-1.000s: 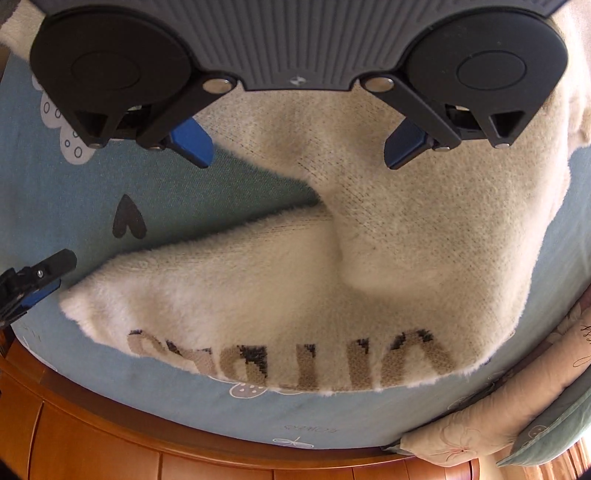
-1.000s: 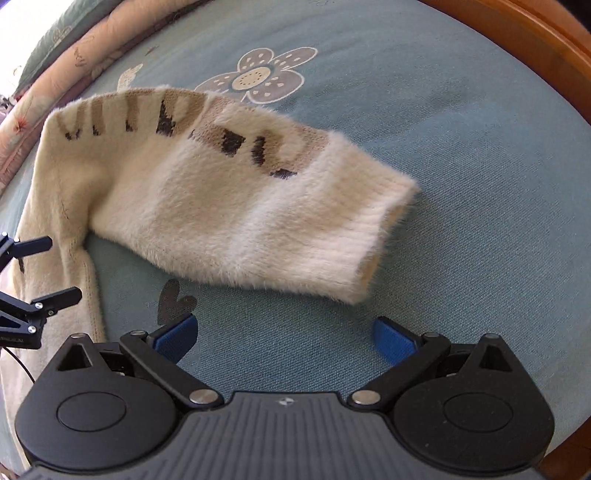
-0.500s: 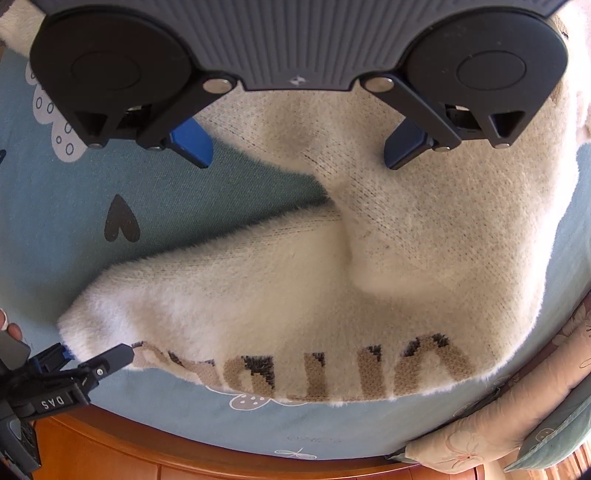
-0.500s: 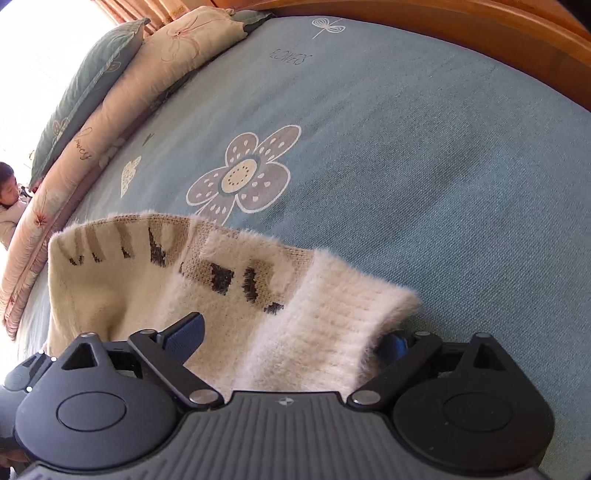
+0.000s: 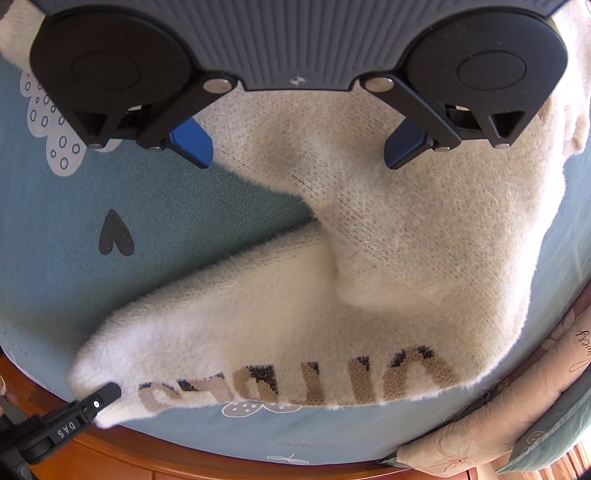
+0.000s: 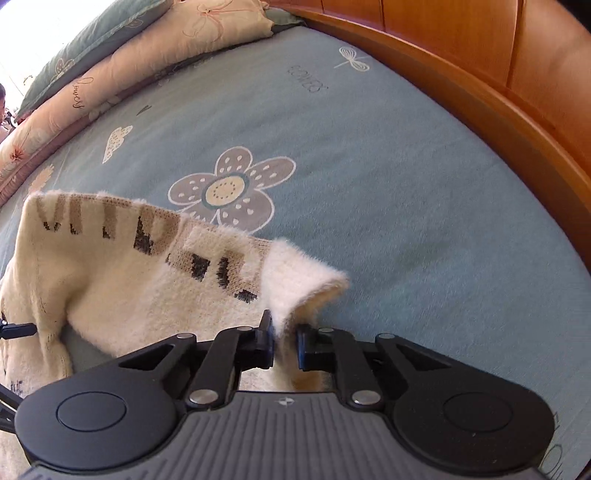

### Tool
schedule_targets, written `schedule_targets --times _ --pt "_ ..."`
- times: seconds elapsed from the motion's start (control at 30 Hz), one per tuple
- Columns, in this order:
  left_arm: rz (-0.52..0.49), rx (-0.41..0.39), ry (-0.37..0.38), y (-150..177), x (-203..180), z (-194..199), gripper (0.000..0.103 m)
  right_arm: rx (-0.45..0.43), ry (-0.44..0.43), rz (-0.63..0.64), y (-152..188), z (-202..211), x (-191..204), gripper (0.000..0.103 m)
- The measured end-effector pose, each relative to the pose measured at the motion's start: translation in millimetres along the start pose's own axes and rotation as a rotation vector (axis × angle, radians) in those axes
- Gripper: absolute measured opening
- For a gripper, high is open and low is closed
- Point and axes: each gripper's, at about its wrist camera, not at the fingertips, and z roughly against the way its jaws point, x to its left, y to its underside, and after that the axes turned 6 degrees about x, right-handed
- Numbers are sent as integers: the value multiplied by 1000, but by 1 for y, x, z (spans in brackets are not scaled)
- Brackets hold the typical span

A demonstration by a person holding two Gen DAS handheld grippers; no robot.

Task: Fold clothes
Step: 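Close the right gripper at the sleeve cuff, then open it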

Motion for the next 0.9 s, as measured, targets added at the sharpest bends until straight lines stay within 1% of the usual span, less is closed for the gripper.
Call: schedule_targets --times 0.07,0.23,0.33,0.4,0.43,0.47,0.53,0.57,0.6,0.63,0.67,0.73,0.83,0.9 --pt "-5 0 -16 1 -1 2 99 -32 33 34 -14 5 -1 13" --pt "-15 -5 -23 4 -2 10 99 -86 146 152 -55 13 -4 12" --pt "-16 -8 -26 6 -2 14 99 -115 192 185 -80 20 -10 11" --pt "-11 -9 -26 8 -3 16 99 -128 274 214 -94 21 -14 0" --pt "-6 -10 -25 9 -3 17 99 -134 323 230 -100 21 -16 0" --pt "-2 -12 -24 11 -4 18 99 -133 334 240 -103 19 -13 0" --pt "7 -12 -27 14 -4 18 99 -119 290 247 -99 13 -2 1" --pt "13 -12 -29 15 -4 18 99 -111 268 251 -97 10 4 6" --pt "19 -12 -30 16 -4 18 99 -104 245 254 -95 7 9 7" --pt "25 -11 -31 17 -3 18 99 -97 223 258 -93 5 15 11" --pt "29 -10 -32 20 -3 18 99 -89 201 261 -91 2 21 13" --pt "32 -8 -39 24 -1 18 99 -75 156 268 -87 -4 32 14" --pt "38 -11 -50 28 7 21 99 -53 90 279 -81 -13 49 20" --pt "48 -14 -61 33 14 24 99 -38 45 286 -77 -19 60 21"
